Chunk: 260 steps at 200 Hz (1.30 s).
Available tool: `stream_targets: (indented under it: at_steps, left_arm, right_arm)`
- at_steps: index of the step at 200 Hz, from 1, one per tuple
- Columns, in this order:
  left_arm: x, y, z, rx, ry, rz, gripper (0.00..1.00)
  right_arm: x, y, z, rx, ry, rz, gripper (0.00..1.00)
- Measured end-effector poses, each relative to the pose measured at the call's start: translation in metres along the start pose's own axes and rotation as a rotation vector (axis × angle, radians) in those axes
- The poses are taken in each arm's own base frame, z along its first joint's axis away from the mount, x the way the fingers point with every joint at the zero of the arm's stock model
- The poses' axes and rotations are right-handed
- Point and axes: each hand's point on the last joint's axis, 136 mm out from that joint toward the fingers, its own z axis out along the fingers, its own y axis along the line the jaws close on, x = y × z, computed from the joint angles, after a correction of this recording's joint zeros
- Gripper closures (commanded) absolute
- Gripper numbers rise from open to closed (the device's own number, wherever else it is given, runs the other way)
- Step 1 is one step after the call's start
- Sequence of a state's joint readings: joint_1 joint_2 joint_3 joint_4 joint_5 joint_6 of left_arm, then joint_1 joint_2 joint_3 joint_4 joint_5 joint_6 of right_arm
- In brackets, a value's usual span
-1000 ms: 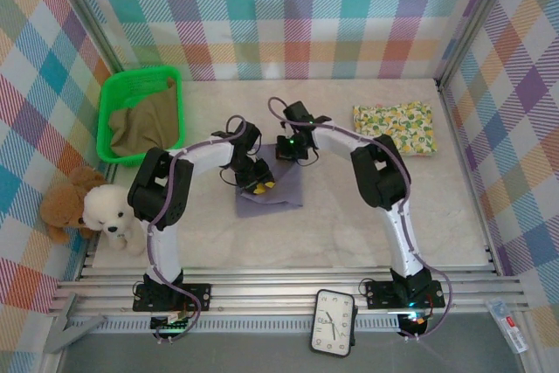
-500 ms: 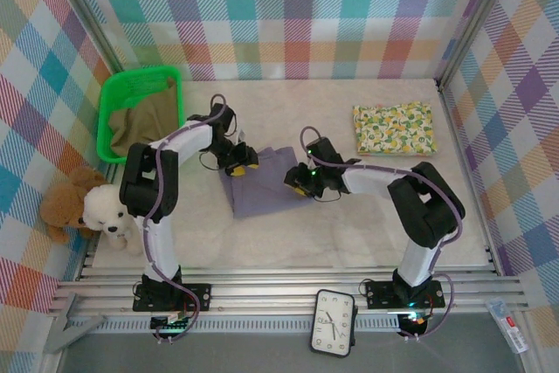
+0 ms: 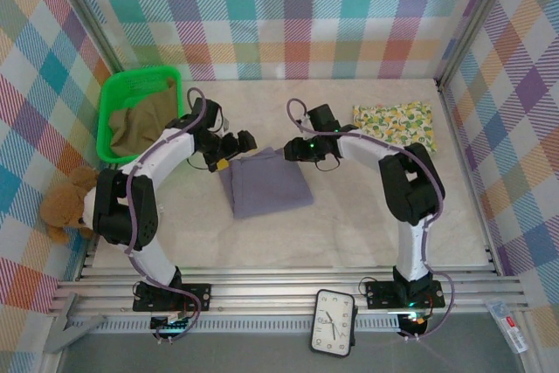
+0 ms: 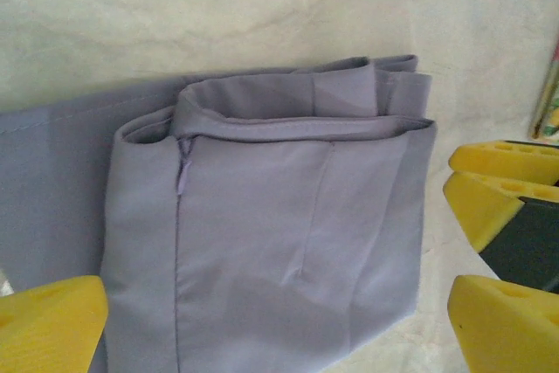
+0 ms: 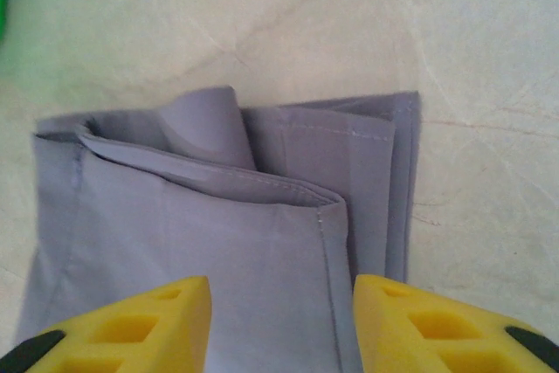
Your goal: Fold and stack the skirts
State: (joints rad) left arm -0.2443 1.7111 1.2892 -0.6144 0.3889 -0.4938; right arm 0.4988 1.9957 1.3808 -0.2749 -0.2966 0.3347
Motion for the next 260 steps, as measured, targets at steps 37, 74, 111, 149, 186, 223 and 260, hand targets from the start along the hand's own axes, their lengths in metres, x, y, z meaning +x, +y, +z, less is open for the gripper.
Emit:
stream_targets:
  at_steps: [37,74,111,149,186,223,260]
  left_arm:
    - [0.007,0.009,0.008,-0.013,0.015,-0.046,0.0]
    - [0.007,0.014,0.012,-0.032,0.014,-0.057,0.04]
    - [0.008,0.035,0.027,-0.114,0.028,-0.077,0.09]
    - [0.012,0.05,0.046,-0.156,0.068,-0.093,0.24]
    - [0.015,0.056,0.055,-0.172,0.091,-0.102,0.41]
    - [0.015,0.057,0.059,-0.177,0.097,-0.097,0.54]
    - [0.015,0.058,0.059,-0.178,0.099,-0.102,0.58]
  right_arm:
    - [0.017,-0.01,0.014,0.01,0.08,-0.004,0.56]
    - [0.018,-0.004,0.013,-0.017,0.093,-0.018,0.76]
    - [0.014,0.001,0.013,-0.037,0.085,-0.026,0.9]
    - [0.005,0.013,0.003,-0.078,0.053,-0.043,0.91]
    - [-0.001,0.022,-0.004,-0.105,0.031,-0.042,0.7]
    - [-0.001,0.022,-0.004,-0.096,0.03,-0.033,0.7]
    - [-0.002,0.016,-0.003,-0.066,0.023,-0.025,0.77]
